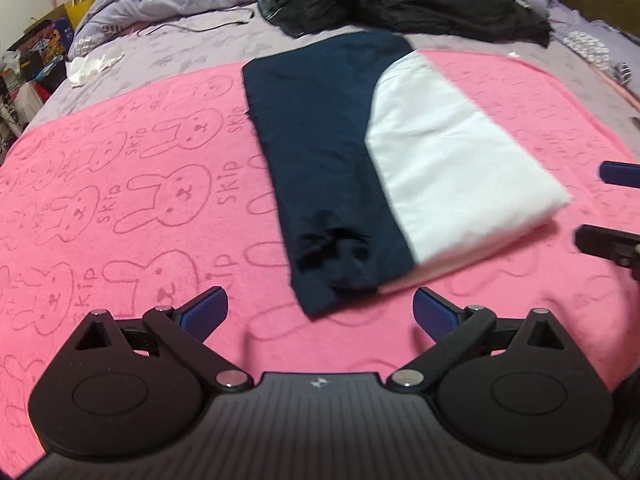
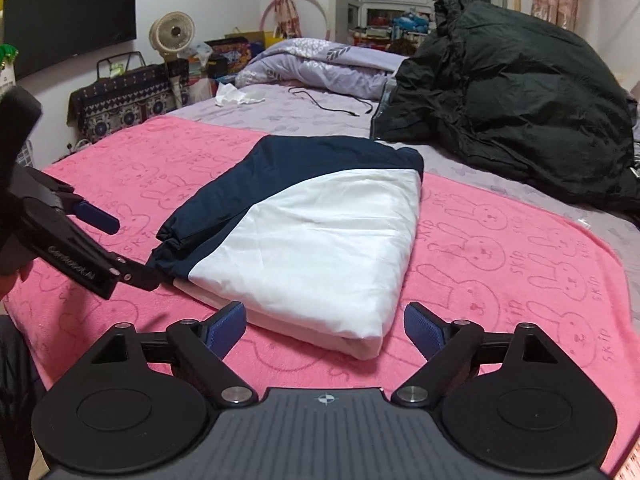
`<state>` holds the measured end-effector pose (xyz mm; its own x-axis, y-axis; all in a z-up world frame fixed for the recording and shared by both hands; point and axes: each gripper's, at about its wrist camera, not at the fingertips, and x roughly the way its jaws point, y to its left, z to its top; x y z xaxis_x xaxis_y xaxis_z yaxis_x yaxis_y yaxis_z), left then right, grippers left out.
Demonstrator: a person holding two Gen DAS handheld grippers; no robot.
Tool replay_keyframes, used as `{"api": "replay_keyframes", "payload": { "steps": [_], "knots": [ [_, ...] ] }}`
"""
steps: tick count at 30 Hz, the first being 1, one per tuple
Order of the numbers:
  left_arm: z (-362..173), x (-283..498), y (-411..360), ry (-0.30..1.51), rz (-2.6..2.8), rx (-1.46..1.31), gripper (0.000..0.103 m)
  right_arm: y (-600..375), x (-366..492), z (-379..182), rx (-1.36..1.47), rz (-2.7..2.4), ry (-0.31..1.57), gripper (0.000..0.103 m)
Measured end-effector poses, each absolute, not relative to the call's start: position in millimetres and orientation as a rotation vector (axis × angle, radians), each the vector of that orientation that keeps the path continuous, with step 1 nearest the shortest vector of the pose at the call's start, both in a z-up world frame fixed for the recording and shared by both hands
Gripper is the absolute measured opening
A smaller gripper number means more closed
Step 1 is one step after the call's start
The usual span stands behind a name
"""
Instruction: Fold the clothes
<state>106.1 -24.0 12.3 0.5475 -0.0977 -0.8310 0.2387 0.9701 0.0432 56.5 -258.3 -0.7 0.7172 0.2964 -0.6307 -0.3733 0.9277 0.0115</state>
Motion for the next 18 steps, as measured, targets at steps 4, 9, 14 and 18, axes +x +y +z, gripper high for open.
{"api": "replay_keyframes", "payload": {
  "steps": [4, 9, 14, 18],
  "knots": [
    [29.1, 90.6, -26.4, 0.954, -0.21, 0.118, 0.101, -259.8, 43.8, 12.1, -0.114, 0.369, 0.67, 0.091],
    [46.2, 79.2, -23.0, 0.937, -0.209, 0.083, 0.101, -262.3, 29.1, 29.0, -0.138, 0.369, 0.636, 0.102],
    [50.9, 75.6, -25.7, 0.93, -0.195, 0.102, 0.101, -264.8, 26.1, 33.3, -0.132, 0.374, 0.65, 0.103],
    [45.0, 80.0, -30.8, 0.971, -0.186, 0.107, 0.101, -262.2, 31.0, 26.8, -0.152, 0.364, 0.704, 0.103]
  ]
}}
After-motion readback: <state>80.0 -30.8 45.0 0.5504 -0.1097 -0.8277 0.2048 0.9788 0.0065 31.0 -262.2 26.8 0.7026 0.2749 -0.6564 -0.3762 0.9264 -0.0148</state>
